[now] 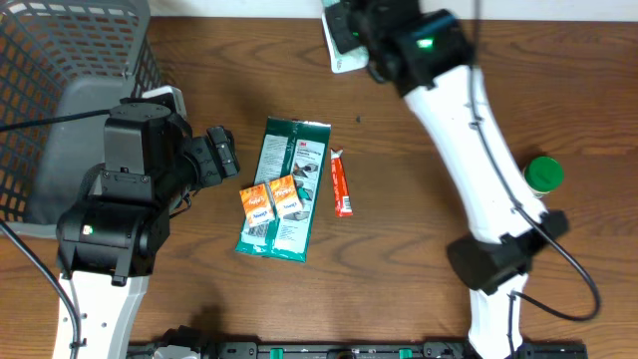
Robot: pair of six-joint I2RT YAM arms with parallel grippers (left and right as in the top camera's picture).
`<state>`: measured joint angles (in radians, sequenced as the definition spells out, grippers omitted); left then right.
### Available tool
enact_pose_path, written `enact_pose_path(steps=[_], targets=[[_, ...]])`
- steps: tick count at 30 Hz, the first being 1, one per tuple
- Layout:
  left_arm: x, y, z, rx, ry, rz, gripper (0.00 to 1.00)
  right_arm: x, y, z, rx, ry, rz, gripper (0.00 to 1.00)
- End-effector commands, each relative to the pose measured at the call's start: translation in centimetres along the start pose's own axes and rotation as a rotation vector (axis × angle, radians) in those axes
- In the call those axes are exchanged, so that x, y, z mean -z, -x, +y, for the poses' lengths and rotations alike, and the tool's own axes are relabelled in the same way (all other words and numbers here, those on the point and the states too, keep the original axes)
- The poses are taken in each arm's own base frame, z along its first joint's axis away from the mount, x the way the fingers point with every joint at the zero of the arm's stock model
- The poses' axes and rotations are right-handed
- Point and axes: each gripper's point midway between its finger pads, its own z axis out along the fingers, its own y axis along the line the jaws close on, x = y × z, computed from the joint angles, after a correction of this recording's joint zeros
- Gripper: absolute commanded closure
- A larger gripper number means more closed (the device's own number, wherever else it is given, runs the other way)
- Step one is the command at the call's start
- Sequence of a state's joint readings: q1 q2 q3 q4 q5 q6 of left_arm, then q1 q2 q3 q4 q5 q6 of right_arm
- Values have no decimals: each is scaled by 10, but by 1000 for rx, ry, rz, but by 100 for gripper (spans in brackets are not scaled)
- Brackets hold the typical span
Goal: Scan the item barcode
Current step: 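Carry the wipes pack up to the white scanner at the back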
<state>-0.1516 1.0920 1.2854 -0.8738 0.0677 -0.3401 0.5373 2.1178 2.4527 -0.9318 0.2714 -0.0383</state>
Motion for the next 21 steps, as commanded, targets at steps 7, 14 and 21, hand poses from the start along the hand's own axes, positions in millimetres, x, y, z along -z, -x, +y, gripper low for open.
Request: enact_pose_path(steps=[7,14,21], targets=[[4,5,2,-1,11,-20,10,-64,6,0,291,-308,-57,99],[4,5,2,-1,11,-20,10,-127,-9,0,445,-439,-70,99],[4,5,2,-1,11,-20,10,-177,-19,-2,543,-580,-143,99]])
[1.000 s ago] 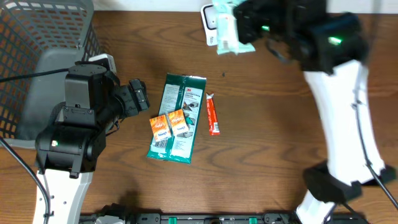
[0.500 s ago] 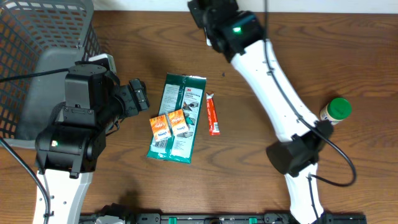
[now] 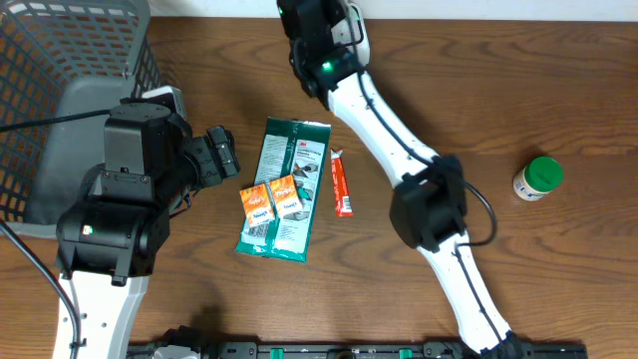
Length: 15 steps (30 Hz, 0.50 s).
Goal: Scan the item barcode
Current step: 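Carry the wipes pack up to the white scanner at the back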
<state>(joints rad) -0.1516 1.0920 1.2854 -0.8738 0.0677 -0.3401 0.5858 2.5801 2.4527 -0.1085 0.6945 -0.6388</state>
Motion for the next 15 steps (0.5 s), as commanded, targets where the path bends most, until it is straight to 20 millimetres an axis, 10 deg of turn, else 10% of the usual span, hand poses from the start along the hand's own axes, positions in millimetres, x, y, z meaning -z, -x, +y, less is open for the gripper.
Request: enact_pose_path(steps=[1,15], targets=[[4,5,2,-1,11,-20,10,-17,-16,-11,121,-141,28,99],[4,5,2,-1,11,-20,10,-43,-59,49,155,-161,12,99]])
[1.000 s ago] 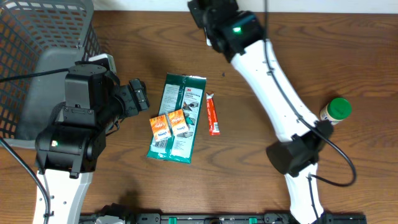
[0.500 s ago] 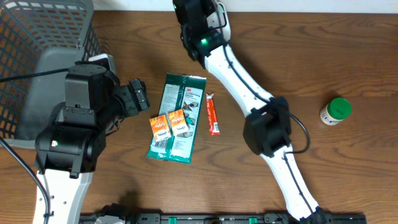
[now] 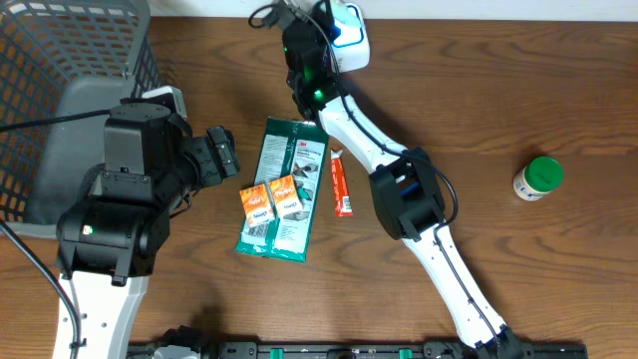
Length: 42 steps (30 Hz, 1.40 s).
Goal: Scan the item barcode
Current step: 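Carry the wipes pack up to the white scanner at the back, then hold the wipes pack against the white scanner face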
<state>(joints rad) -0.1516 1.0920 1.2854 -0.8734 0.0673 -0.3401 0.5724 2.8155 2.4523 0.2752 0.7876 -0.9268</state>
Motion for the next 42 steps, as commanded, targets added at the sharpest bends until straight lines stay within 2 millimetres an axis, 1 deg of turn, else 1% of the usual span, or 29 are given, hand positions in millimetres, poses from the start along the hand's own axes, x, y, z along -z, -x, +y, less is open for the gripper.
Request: enact_pose_path(steps=[1,8,12,16,23,28,30,33,35,36,37,39,42], targets=[[4,5,2,-1,11,-20,10,0,-2,-1,-27,-2,19,99],[4,5,2,-1,11,-20,10,8,1,4,-31,-3,31,99],[4,5,2,-1,11,-20,10,10,-1,10,-95,12,45,99],[4,5,2,-1,11,-20,10,11,-7,16,-155,29,69,99],[4,5,2,-1,11,-20,10,11,-13,12,-222,-4,103,99],[4,5,2,-1,11,-20,10,11,-17,5,-228,-33,121,99],[4,5,2,-1,11,-20,10,10,-16,-3,-237,-47,125,99],[4,5,2,-1,11,-20,10,13,-6,-24,-260,-71,119,99],[4,5,2,-1,11,-20,10,17,5,-43,-285,-89,107,99],[4,5,2,-1,11,-20,10,21,13,-57,-301,-104,103,99],[4,5,2,-1,11,-20,10,25,18,-67,-308,-114,104,99],[4,5,2,-1,11,-20,10,35,28,-93,-307,-125,115,99],[4,5,2,-1,11,-20,9,54,36,-121,-303,-79,153,99]])
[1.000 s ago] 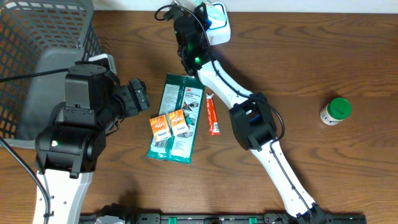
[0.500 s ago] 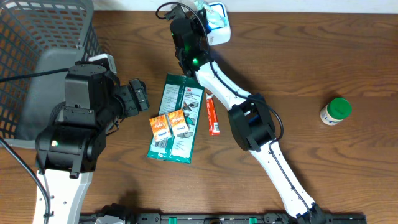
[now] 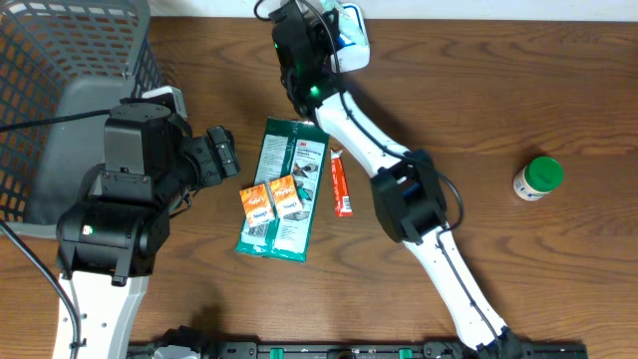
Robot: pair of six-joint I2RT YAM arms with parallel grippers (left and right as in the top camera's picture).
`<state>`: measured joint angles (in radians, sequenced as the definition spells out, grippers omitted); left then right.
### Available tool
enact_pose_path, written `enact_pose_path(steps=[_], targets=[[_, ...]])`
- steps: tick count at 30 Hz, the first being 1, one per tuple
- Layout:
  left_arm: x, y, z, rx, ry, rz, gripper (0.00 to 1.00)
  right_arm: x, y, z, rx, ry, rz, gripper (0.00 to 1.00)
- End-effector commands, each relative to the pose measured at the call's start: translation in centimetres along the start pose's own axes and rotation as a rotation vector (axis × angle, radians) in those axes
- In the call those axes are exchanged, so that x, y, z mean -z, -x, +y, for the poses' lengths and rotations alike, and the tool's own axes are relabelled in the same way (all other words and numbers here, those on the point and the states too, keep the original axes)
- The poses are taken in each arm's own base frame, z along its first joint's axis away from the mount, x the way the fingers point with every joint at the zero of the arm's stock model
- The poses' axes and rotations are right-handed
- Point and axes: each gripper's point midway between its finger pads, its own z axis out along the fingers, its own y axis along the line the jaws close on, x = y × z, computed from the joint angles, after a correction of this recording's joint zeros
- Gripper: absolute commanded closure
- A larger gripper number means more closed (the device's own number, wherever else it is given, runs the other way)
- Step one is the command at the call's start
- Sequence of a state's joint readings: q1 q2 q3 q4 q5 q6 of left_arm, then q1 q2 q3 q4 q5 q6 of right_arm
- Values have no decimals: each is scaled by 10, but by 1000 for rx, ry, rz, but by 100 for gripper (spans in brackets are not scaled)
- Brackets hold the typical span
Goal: Scan the item barcode
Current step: 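Hold the wipes pack against the white scanner face, then carry the wipes pack back to the right side and lower it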
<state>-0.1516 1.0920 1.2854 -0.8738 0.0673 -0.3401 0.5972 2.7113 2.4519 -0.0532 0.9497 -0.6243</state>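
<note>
My right gripper point(image 3: 334, 35) is raised at the top centre, above the far end of the table. It seems to be shut on a white scanner point(image 3: 351, 42) with a blue light. Below it lies a green 3M package point(image 3: 289, 160) with two small orange packets point(image 3: 271, 199) on top. A red stick packet point(image 3: 341, 183) lies just right of the package. My left gripper point(image 3: 223, 154) hovers just left of the package; whether its dark fingers are open or shut does not show.
A wire basket point(image 3: 60, 50) fills the top left corner, with a grey pad point(image 3: 75, 120) beside it under my left arm. A green-capped bottle point(image 3: 538, 178) stands at the right. My right arm's elbow point(image 3: 409, 199) hangs over the table's middle.
My right wrist has shifted slightly left at the top centre, with the white scanner still beside it. The left arm and the items on the table have not moved.
My right arm first reached in from the right, holding the white device at the top centre. Then its elbow was over the table's middle and the wrist further left. The device's blue light then showed. The packages, bottle and left arm have stayed put.
</note>
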Motion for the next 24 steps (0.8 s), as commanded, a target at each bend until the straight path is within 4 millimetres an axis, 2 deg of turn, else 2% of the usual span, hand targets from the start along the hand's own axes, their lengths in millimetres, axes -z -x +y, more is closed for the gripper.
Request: enact_pose_path(steps=[1,4,9,12,14,17,21,24], targets=[[4,5,2,-1,11,-20,9,48,53,-97,-192,-35,-27,99],[4,5,2,-1,11,-20,10,73,49,-125,-253,61,31,99],[4,5,2,-1,11,-20,10,128,32,-140,-356,479,127,99],[4,5,2,-1,11,-20,10,158,9,-152,-392,697,221,99],[4,5,2,-1,11,-20,10,169,-13,-160,-390,788,297,99],[4,5,2,-1,11,-20,10,170,-55,-174,-380,835,449,99],[4,5,2,-1,11,-20,10,158,-118,-192,-407,783,683,99],[4,5,2,-1,11,-20,10,147,-155,-202,-429,747,806,99]])
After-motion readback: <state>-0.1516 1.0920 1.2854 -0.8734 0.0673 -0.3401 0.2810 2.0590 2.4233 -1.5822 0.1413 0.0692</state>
